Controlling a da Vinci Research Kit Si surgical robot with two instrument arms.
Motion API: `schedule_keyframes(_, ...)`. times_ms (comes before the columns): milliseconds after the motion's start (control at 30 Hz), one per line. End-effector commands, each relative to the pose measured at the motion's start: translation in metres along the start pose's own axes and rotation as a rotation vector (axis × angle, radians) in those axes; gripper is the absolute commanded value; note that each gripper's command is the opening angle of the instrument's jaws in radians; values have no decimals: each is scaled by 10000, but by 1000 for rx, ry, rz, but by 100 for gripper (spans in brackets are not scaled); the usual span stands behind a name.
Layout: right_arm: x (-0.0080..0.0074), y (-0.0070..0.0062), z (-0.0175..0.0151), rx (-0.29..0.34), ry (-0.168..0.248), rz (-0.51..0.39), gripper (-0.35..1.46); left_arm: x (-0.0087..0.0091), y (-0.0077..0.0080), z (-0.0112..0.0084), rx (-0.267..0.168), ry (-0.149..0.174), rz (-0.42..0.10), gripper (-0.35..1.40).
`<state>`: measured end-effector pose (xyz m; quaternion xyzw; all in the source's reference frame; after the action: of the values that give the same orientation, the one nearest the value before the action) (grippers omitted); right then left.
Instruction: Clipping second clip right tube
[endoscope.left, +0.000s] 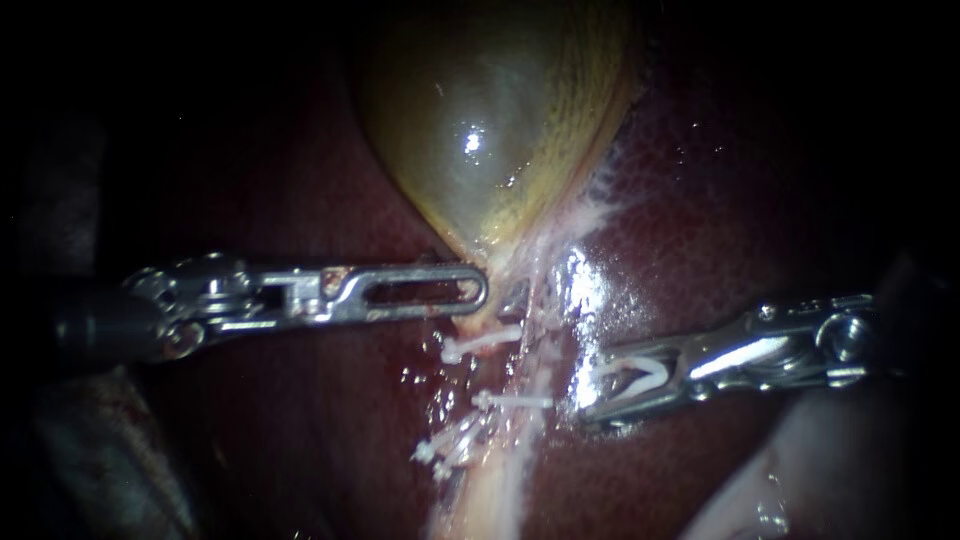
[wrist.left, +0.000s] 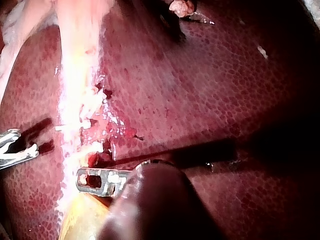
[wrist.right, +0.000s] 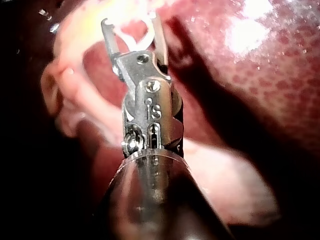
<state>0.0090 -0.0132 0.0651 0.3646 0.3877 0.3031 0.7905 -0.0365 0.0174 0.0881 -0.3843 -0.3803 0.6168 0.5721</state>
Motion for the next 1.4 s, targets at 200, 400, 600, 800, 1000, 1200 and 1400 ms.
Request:
schedule_keyframes(200, 4, -1, 15, -8, 3, 4, 48, -3, 4, -20, -7, -10, 0, -35)
schedule_keyframes(400, 4, 3, 34, -17, 9, 4, 48, -5, 9, -37, -10, -19, -1, -35)
schedule_keyframes(600, 2, 13, 53, -27, 17, 44, 48, -6, 18, -56, -10, -21, -4, -35)
schedule_keyframes(800, -2, 20, 68, -35, 23, 53, 46, -6, 24, -65, -8, -19, -7, -35)
schedule_keyframes(1000, -3, 26, 77, -40, 28, 76, 46, -7, 30, -69, -8, -19, -9, -35)
schedule_keyframes(1200, -4, 29, 84, -43, 30, 75, 46, -8, 34, -70, -8, -20, -10, -35)
schedule_keyframes(1400, -5, 32, 92, -47, 33, 86, 45, -8, 38, -71, -8, -20, -11, -35)
